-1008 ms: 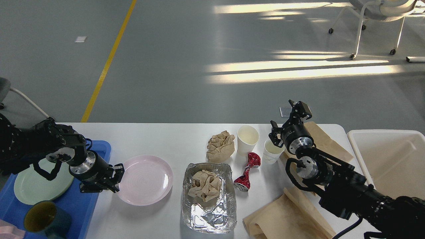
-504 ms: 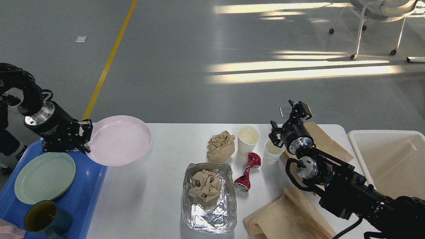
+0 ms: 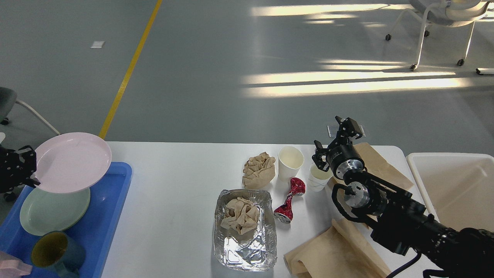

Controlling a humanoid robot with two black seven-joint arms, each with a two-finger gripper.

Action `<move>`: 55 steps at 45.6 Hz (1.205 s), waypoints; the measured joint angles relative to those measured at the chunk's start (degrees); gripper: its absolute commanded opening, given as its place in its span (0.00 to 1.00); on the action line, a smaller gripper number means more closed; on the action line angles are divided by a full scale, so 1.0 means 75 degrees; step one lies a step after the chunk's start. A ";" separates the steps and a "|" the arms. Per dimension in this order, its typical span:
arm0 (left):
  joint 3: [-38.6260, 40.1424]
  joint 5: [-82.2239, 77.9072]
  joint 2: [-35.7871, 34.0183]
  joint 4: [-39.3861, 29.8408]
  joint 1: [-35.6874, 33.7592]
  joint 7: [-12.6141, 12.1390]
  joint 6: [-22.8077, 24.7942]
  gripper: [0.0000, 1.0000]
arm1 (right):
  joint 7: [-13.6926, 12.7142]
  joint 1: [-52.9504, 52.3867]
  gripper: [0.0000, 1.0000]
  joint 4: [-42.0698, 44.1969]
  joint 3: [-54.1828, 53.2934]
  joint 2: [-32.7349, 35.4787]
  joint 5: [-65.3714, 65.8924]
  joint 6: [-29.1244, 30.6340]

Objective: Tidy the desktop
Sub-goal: 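Lift the pink plate with the left gripper onto the green plate, then release the pink plate and raise the left gripper away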

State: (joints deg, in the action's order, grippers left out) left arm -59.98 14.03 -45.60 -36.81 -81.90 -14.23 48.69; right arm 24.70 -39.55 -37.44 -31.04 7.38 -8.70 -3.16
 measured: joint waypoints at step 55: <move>0.1422 -0.0019 0.0306 0.1744 0.2843 0.0005 -0.1020 0.02 | 0.0000 0.0000 1.00 0.0000 -0.0001 0.0000 0.0000 0.0000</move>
State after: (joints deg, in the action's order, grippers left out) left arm -49.31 13.89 -43.30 -23.73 -60.58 -14.19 41.04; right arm 24.70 -39.55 -37.44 -31.05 7.38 -8.70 -3.16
